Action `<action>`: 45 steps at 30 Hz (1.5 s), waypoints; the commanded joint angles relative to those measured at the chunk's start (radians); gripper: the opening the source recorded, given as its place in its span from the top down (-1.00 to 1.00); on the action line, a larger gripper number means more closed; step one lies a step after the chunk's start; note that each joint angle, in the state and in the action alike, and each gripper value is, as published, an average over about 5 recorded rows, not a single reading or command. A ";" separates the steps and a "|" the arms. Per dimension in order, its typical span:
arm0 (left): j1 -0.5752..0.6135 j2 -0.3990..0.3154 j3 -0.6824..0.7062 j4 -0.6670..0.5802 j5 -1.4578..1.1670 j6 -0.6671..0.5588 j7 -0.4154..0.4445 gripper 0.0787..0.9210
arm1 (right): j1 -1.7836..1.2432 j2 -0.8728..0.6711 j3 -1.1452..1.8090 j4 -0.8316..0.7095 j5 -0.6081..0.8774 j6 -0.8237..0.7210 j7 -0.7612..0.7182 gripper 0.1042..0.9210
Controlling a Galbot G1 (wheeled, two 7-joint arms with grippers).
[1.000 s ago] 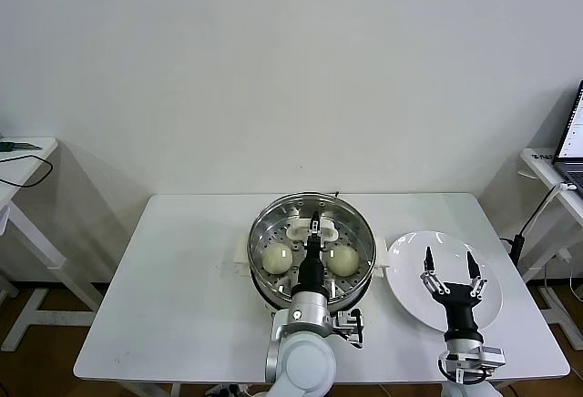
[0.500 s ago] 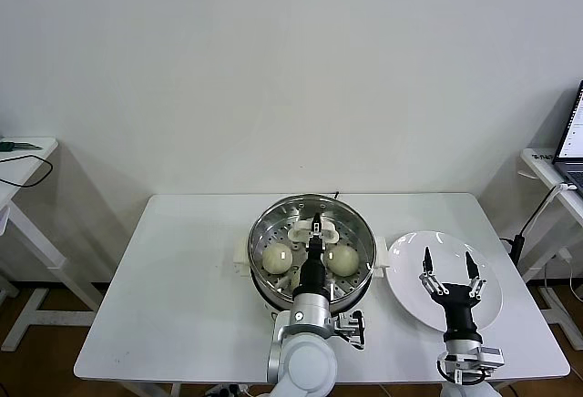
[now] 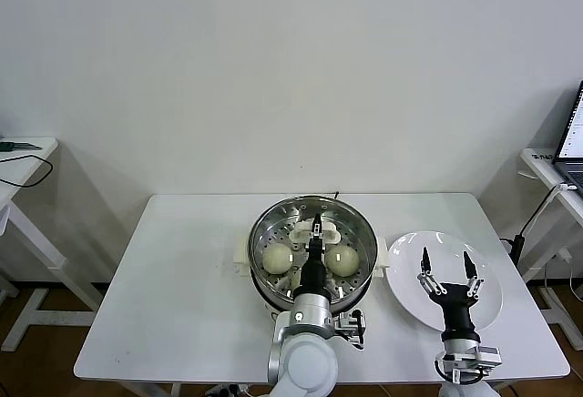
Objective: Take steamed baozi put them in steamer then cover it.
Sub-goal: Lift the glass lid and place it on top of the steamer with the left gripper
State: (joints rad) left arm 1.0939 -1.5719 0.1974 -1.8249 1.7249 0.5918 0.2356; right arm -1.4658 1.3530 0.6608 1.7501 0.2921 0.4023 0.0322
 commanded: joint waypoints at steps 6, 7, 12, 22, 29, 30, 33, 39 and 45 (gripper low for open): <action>-0.006 0.006 -0.014 0.013 -0.014 -0.007 -0.006 0.74 | -0.001 -0.001 0.000 0.002 -0.002 0.000 0.000 -0.76; -0.007 0.007 -0.015 0.014 -0.014 -0.007 -0.006 0.74 | -0.001 -0.001 0.000 0.002 -0.002 0.001 0.000 -0.76; -0.007 0.010 -0.018 0.015 -0.014 -0.009 -0.005 0.74 | -0.002 -0.001 0.001 0.003 -0.002 0.002 0.000 -0.76; -0.001 0.014 -0.022 0.009 -0.015 -0.029 -0.009 0.74 | -0.001 -0.002 0.000 0.005 -0.002 0.002 -0.001 -0.76; 0.024 0.054 -0.016 -0.049 -0.021 -0.032 -0.016 0.42 | 0.004 -0.005 0.000 -0.004 -0.001 0.003 -0.002 -0.76; 0.031 0.064 -0.015 -0.060 -0.023 -0.032 -0.016 0.36 | 0.005 -0.006 0.000 -0.005 -0.001 0.003 -0.002 -0.76; 0.053 0.091 -0.015 -0.095 -0.031 -0.032 -0.020 0.15 | 0.009 -0.007 -0.002 -0.011 -0.002 0.004 -0.002 -0.76; 0.109 0.160 -0.007 -0.191 -0.061 -0.026 -0.027 -0.26 | 0.019 -0.009 -0.008 -0.027 -0.004 0.005 -0.003 -0.76; 0.173 0.209 -0.003 -0.317 -0.106 -0.016 -0.043 -0.65 | 0.030 -0.013 -0.010 -0.044 -0.005 0.007 -0.004 -0.76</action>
State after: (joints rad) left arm 1.1784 -1.4506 0.1927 -1.9626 1.6712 0.5682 0.2060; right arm -1.4424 1.3410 0.6532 1.7202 0.2875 0.4079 0.0278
